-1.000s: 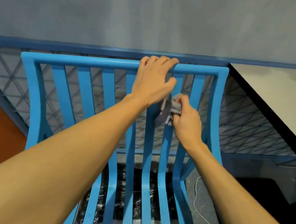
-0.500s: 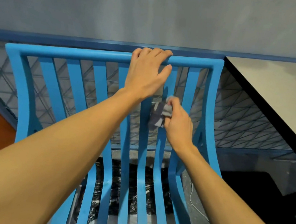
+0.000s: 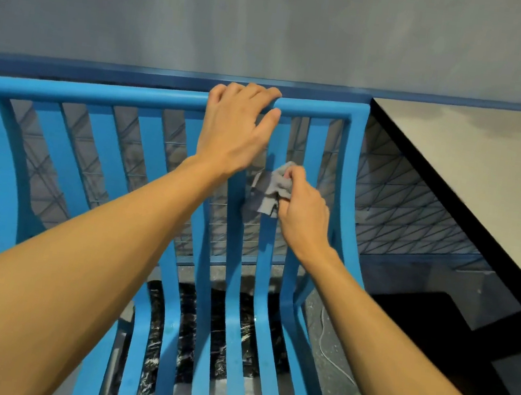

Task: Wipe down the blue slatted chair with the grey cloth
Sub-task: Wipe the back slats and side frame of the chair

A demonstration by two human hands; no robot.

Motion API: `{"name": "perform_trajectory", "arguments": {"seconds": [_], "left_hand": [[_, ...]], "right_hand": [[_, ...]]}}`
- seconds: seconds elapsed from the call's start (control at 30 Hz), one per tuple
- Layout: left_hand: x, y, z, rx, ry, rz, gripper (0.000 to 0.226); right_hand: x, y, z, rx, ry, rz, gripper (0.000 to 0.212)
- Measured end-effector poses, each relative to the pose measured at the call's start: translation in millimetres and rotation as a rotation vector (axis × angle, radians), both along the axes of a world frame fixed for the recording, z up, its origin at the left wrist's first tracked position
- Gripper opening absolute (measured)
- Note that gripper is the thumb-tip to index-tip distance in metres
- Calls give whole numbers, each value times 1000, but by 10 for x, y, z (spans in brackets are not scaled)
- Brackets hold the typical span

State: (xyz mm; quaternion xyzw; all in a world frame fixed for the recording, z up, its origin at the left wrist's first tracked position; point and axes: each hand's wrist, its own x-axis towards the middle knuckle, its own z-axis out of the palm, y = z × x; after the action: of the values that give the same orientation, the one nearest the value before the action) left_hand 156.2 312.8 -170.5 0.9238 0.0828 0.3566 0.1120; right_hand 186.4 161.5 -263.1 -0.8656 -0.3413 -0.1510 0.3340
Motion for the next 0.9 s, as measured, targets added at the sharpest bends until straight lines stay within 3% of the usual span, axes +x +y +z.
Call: {"name": "perform_trajectory", "arguments": {"seconds": [0.23, 0.57, 0.7, 0.9], "left_hand": [[-14, -40, 17, -7, 25, -30, 43], [-67, 1, 54, -28, 62, -78, 42], [-52, -10, 72, -25, 42, -66, 40], [-35, 27, 56, -65, 37, -88, 42]], "right_hand": [[62, 223, 307, 144, -34, -39, 22], [-155, -169, -440, -174, 111, 9, 29], [-124, -84, -217, 96, 113, -77, 22], [90, 372, 487, 210, -89, -42, 23]]}}
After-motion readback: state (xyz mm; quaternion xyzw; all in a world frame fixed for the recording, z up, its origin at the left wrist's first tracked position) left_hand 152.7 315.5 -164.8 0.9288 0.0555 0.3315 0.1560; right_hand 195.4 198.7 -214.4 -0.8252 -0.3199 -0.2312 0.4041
